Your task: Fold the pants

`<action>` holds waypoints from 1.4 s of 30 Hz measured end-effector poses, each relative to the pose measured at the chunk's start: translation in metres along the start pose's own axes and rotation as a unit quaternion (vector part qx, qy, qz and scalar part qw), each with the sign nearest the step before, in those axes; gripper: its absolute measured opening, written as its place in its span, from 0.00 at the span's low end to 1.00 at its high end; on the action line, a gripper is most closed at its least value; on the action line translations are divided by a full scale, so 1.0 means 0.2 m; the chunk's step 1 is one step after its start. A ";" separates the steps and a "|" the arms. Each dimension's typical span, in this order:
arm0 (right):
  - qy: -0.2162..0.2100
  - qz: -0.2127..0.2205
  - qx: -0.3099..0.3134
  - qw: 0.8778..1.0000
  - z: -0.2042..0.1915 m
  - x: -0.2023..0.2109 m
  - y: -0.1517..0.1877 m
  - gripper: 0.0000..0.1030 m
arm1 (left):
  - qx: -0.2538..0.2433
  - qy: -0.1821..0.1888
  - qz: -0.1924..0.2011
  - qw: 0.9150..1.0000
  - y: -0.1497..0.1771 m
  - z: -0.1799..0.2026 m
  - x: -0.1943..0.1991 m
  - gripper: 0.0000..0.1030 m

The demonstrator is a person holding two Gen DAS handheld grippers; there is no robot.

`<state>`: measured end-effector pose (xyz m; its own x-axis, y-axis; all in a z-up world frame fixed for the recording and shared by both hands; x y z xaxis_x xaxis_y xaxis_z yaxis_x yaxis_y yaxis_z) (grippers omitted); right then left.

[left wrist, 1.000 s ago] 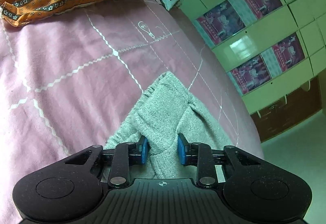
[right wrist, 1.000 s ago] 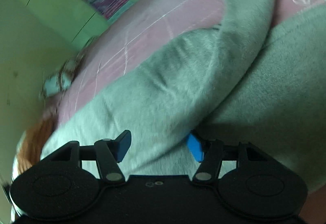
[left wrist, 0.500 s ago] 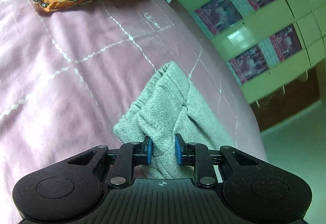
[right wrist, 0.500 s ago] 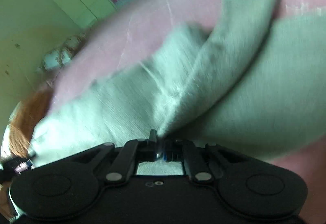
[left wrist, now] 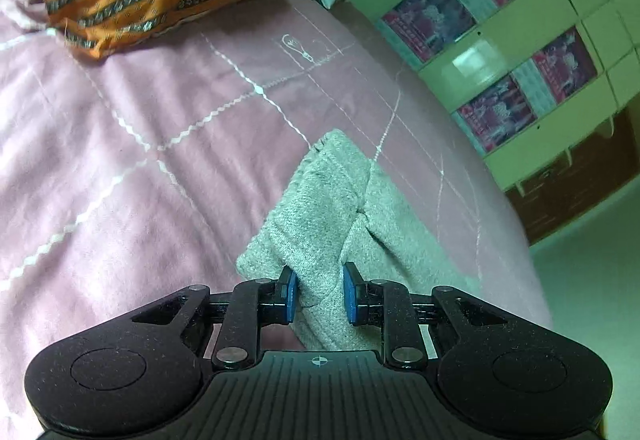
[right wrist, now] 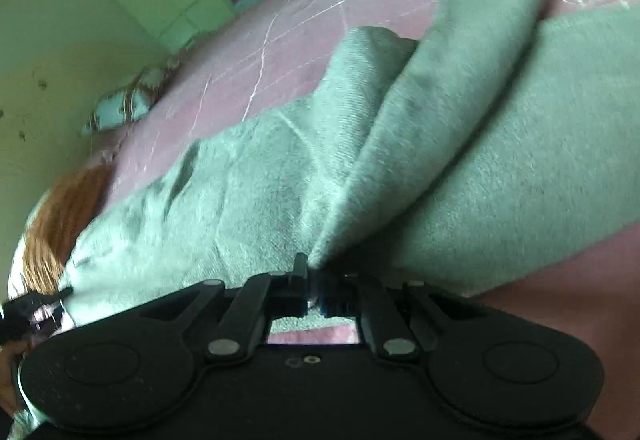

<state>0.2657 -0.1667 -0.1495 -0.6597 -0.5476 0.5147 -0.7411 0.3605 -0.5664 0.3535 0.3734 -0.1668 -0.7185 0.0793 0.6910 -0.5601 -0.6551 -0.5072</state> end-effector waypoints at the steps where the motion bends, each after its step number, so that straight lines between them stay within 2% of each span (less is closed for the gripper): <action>1: 0.000 0.001 -0.001 1.000 -0.01 0.02 0.00 0.03 | -0.013 -0.013 0.005 1.000 0.00 0.02 0.02 0.30; 2: 0.002 0.000 0.001 1.000 -0.01 0.04 0.00 0.11 | -0.024 -0.033 0.013 0.999 0.01 0.05 0.05 0.41; 3: 0.006 0.004 0.005 1.000 -0.01 0.09 -0.02 0.13 | -0.045 -0.064 0.031 0.996 0.02 0.08 0.10 0.46; 4: 0.011 0.014 0.014 1.000 -0.03 0.14 -0.03 0.18 | -0.065 -0.086 0.051 0.993 0.04 0.11 0.16 0.52; 5: 0.019 0.024 0.027 0.999 -0.03 0.19 -0.05 0.18 | -0.081 -0.097 0.069 0.990 0.06 0.15 0.22 0.54; 7: 0.031 0.044 0.050 0.997 -0.04 0.30 -0.08 0.18 | -0.095 -0.098 0.076 0.988 0.10 0.24 0.27 0.55; 9: 0.046 0.060 0.074 0.994 -0.03 0.31 -0.19 0.18 | -0.110 -0.088 0.074 0.987 0.18 0.35 0.29 0.55; 12: 0.073 0.071 0.094 0.990 -0.02 0.27 -0.33 0.18 | -0.148 -0.089 0.065 0.983 0.31 0.56 0.23 0.59; 14: 0.099 0.068 0.102 0.987 -0.02 0.20 -0.41 0.19 | -0.172 -0.098 0.050 0.979 0.41 0.70 0.17 0.67; 17: 0.147 0.053 0.120 0.980 0.01 0.08 -0.49 0.22 | -0.223 -0.140 0.039 0.964 0.54 0.83 0.11 0.75; 19: 0.182 0.031 0.133 0.974 0.04 -0.01 -0.52 0.26 | -0.266 -0.183 0.029 0.946 0.62 0.85 0.03 0.80; 20: 0.198 0.012 0.139 0.970 0.07 -0.05 -0.51 0.27 | -0.279 -0.194 0.029 0.940 0.66 0.85 0.01 0.86; 21: 0.203 -0.002 0.141 0.969 0.09 -0.08 -0.51 0.21 | -0.300 -0.198 0.036 0.933 0.69 0.86 -0.01 0.89; 22: 0.202 -0.006 0.139 0.969 0.12 -0.07 -0.50 0.00 | -0.313 -0.201 0.042 0.927 0.72 0.87 0.00 0.91; 23: 0.206 0.001 0.128 0.970 0.15 -0.03 -0.49 0.00 | -0.316 -0.202 0.046 0.926 0.73 0.87 0.01 0.91; 26: 0.182 0.049 0.083 0.979 0.22 0.22 -0.43 0.00 | -0.313 -0.186 0.044 0.930 0.73 0.86 0.05 0.92; 27: 0.175 0.053 0.066 0.981 0.25 0.29 -0.37 0.00 | -0.314 -0.183 0.043 0.931 0.72 0.86 0.05 0.92; 30: 0.171 0.029 0.034 0.984 0.36 0.38 -0.20 0.00 | -0.315 -0.178 0.045 0.931 0.72 0.84 0.07 0.92; 32: 0.167 0.048 0.034 0.984 0.36 0.45 -0.21 0.01 | -0.314 -0.178 0.047 0.931 0.72 0.85 0.08 0.92; 34: 0.171 0.081 0.061 0.980 0.32 0.49 -0.30 0.19 | -0.312 -0.178 0.049 0.932 0.74 0.85 0.06 0.92; 37: 0.176 0.087 0.122 0.973 0.22 0.39 -0.48 0.21 | -0.312 -0.177 0.052 0.932 0.75 0.84 0.03 0.92; 38: 0.183 0.083 0.145 0.969 0.21 0.32 -0.53 0.27 | -0.311 -0.177 0.051 0.932 0.75 0.84 0.03 0.92; 39: 0.192 0.067 0.165 0.965 0.21 0.25 -0.57 0.32 | -0.311 -0.176 0.050 0.933 0.73 0.84 0.01 0.92; 40: 0.207 0.038 0.185 0.960 0.21 0.16 -0.59 0.44 | -0.310 -0.175 0.049 0.933 0.72 0.84 0.01 0.93; 41: 0.225 0.005 0.208 0.952 0.22 0.08 -0.60 0.46 | -0.310 -0.174 0.047 0.934 0.72 0.84 0.01 0.93; 42: 0.241 -0.016 0.230 0.943 0.24 0.02 -0.62 0.38 | -0.310 -0.173 0.046 0.934 0.72 0.83 0.01 0.93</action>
<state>0.3601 -0.2497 -0.1080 -0.7001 -0.1051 0.7063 -0.7024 -0.0771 -0.7076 0.3401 0.1540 -0.1520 -0.6589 -0.2732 0.7008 -0.7111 -0.0776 -0.6988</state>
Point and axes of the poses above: each gripper's, at about its wrist camera, not at the fingertips, and x roughly against the way its jaws point, z to its right, y to its underside, the point moved 6 cm from there along -x, roughly the way its jaws point, and after that the axes turned 10 degrees about -y, right-handed, at the moved point
